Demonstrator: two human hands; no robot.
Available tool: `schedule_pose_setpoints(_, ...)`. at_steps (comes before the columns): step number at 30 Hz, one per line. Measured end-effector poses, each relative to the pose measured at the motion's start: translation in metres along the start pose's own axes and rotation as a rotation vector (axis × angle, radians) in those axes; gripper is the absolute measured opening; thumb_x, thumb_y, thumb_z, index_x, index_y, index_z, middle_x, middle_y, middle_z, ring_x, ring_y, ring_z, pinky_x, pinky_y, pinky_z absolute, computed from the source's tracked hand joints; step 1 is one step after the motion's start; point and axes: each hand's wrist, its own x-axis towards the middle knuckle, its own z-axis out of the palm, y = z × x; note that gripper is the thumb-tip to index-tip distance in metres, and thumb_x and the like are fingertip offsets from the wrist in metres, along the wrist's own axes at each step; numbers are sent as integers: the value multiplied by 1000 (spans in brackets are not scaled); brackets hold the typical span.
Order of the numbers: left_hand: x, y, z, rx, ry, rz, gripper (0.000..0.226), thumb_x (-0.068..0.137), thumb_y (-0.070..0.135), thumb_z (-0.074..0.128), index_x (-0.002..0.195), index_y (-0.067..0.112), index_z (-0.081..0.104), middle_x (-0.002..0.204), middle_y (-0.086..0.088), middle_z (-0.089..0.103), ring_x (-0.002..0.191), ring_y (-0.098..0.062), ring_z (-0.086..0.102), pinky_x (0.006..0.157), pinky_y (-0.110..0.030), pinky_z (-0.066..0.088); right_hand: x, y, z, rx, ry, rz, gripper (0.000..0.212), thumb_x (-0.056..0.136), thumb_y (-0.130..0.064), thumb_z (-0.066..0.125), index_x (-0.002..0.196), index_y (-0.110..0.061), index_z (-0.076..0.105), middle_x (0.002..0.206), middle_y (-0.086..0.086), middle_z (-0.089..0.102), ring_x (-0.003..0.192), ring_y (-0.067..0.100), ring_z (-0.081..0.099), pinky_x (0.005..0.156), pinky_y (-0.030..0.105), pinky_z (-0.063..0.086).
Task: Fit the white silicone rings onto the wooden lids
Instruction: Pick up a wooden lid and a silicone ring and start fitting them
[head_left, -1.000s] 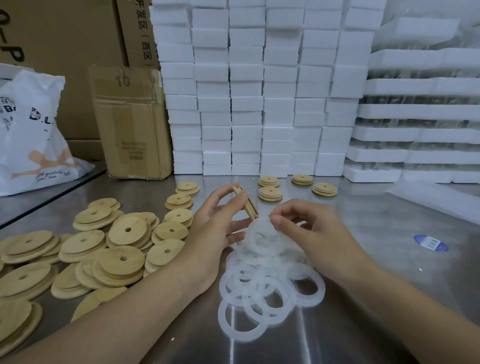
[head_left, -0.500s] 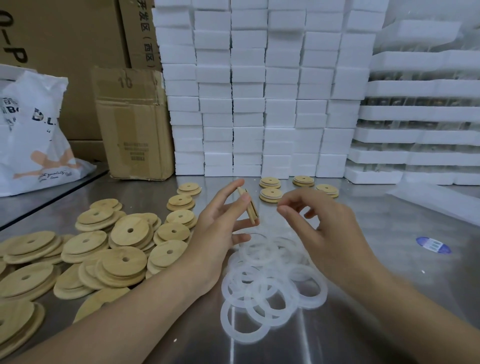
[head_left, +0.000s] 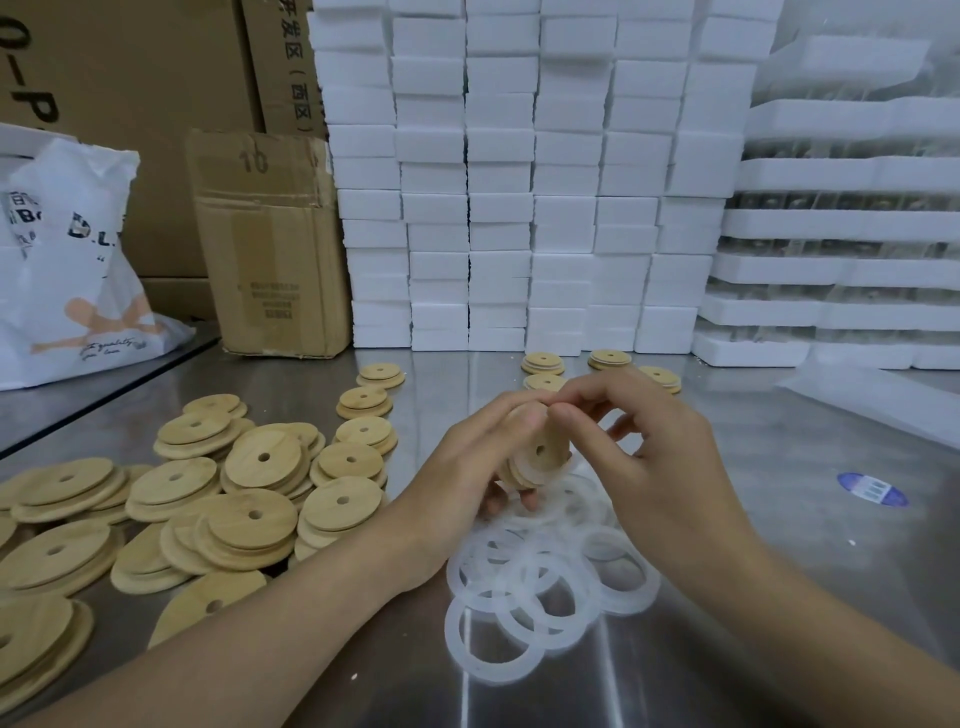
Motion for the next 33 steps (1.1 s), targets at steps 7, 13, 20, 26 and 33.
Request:
schedule_pose_setpoints(7, -2, -4, 2, 59, 4, 9, 9, 102, 21, 73, 104, 14, 78, 81, 4, 73, 70, -6, 65, 59, -12, 47, 1, 0, 0, 94, 11, 92, 16, 96, -20, 73, 90, -35, 74, 91, -16, 73, 93, 9, 68, 74, 14, 46)
schedule_pose_setpoints(13, -3, -4, 2, 46, 39, 24, 9, 102, 20, 73, 103, 25, 80, 84, 6, 77, 69, -6, 67, 58, -12, 49, 2, 0, -1, 134, 5, 134, 14, 97, -19, 73, 90, -31, 76, 92, -13, 74, 92, 6, 68, 71, 10, 46)
schedule_pose_setpoints(20, -3, -4, 2, 13, 48, 3, 10, 102, 16, 72, 106, 18, 80, 83, 2, 77, 66, -4, 65, 56, -12, 48, 5, 1, -3, 215, -36, 185, 13, 98, -17, 72, 88, -22, 78, 89, -7, 76, 86, 9, 69, 67, 13, 49)
schedule_pose_setpoints(26, -2, -3, 0, 17, 58, -28, 18, 103, 19, 68, 94, 25, 82, 95, -21, 77, 62, -15, 60, 55, -16, 44, 7, 4, -6, 201, -101, 209, 17, 101, -20, 68, 87, -21, 78, 89, -4, 77, 91, 18, 70, 77, 29, 54)
schedule_pose_setpoints(33, -2, -2, -2, -114, 98, -52, 18, 103, 21, 66, 111, 9, 78, 82, -6, 74, 64, -17, 65, 55, -19, 48, 7, 7, -10, 147, -114, 247, 18, 101, -23, 68, 87, -20, 78, 90, -6, 77, 91, 15, 68, 80, 26, 51)
